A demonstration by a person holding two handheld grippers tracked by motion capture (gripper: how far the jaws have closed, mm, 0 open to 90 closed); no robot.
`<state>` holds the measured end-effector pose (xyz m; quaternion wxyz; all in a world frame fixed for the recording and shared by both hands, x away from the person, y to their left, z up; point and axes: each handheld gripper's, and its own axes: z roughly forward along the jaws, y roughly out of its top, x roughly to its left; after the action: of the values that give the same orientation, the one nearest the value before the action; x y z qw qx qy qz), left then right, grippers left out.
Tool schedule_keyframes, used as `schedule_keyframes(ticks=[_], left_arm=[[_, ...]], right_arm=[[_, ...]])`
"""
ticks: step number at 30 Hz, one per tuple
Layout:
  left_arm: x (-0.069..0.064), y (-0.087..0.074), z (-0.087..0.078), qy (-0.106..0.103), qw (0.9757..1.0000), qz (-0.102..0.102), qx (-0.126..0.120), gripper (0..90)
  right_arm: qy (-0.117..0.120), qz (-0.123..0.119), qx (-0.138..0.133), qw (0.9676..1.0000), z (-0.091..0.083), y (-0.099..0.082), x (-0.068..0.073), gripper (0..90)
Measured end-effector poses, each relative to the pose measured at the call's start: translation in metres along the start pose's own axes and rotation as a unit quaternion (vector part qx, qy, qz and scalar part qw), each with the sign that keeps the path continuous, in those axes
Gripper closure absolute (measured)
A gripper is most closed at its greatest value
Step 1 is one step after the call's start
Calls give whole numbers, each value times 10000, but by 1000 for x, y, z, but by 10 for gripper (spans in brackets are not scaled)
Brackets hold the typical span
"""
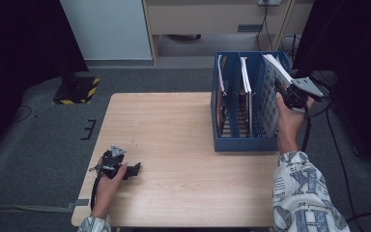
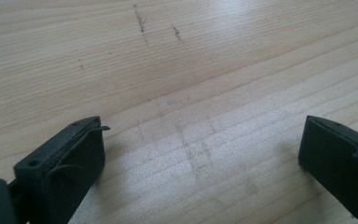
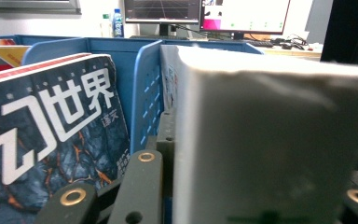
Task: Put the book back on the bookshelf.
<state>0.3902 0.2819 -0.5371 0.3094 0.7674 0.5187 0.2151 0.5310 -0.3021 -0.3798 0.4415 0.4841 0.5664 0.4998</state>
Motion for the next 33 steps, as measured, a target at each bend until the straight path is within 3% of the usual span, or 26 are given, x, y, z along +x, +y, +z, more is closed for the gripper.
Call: schedule_keyframes(ticks=[4, 14, 22, 33], left_arm=[[0, 0, 0, -2, 10000, -3, 0, 0], [0, 0, 0, -2, 10000, -1, -1, 0], [0, 0, 0, 0, 10000, 0, -2, 0], [0, 0, 0, -1, 10000, -1, 0, 0]], right_arm=[[-24, 67, -75, 9999, 3, -2, -2, 740], [-46, -82, -136, 9999, 5, -15, 6, 739], [-223, -415, -10, 9989, 1, -18, 20, 734], [-179, -323, 76, 9993, -1, -15, 27, 726]])
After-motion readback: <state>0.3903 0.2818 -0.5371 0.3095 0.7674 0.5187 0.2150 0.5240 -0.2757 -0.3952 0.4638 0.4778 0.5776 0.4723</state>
